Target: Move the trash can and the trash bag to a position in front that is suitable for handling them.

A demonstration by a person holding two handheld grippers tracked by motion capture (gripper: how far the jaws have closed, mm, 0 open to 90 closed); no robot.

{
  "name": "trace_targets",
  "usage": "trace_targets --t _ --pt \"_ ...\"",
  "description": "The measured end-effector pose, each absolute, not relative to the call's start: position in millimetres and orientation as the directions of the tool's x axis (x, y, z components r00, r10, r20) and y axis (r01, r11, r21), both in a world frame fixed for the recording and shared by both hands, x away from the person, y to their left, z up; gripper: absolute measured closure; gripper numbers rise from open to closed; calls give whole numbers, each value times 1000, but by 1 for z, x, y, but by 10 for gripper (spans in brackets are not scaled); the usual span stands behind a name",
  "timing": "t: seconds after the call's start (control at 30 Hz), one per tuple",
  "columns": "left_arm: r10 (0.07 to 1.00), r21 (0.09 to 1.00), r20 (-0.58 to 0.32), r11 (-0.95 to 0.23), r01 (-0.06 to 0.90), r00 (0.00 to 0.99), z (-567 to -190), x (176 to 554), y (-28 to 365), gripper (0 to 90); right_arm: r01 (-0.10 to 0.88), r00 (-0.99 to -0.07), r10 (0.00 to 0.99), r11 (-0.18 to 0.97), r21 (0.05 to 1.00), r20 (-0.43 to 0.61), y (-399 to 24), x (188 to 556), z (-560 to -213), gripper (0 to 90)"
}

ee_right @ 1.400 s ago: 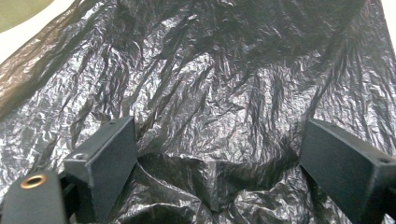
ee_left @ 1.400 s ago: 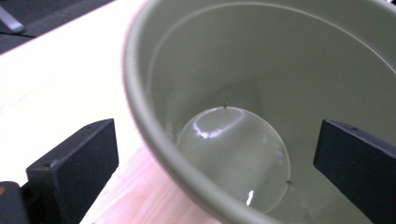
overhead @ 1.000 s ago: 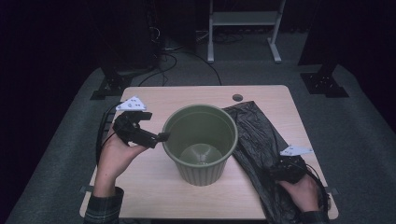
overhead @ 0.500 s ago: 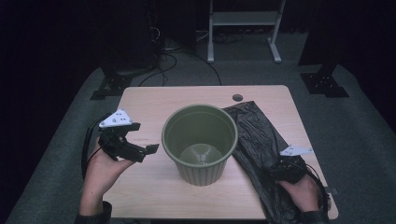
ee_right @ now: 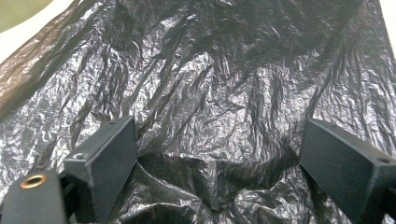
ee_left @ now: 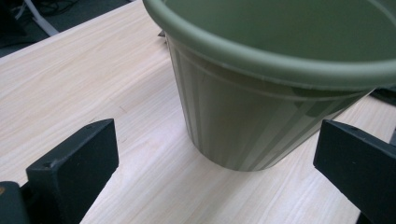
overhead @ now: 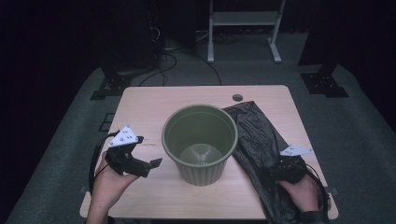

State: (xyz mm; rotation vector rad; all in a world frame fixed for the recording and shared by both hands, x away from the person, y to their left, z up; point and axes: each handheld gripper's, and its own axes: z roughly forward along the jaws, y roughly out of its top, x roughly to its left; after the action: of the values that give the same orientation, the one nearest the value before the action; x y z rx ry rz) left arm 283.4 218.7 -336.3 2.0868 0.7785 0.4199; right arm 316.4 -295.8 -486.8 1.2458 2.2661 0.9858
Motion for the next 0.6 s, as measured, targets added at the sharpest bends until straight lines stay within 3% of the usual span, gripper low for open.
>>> trace_targets --t 0.6 --pt "669 799 10 -452 396 744 -406 283 219 0 583 -534 845 360 728 9 -296 316 -487 105"
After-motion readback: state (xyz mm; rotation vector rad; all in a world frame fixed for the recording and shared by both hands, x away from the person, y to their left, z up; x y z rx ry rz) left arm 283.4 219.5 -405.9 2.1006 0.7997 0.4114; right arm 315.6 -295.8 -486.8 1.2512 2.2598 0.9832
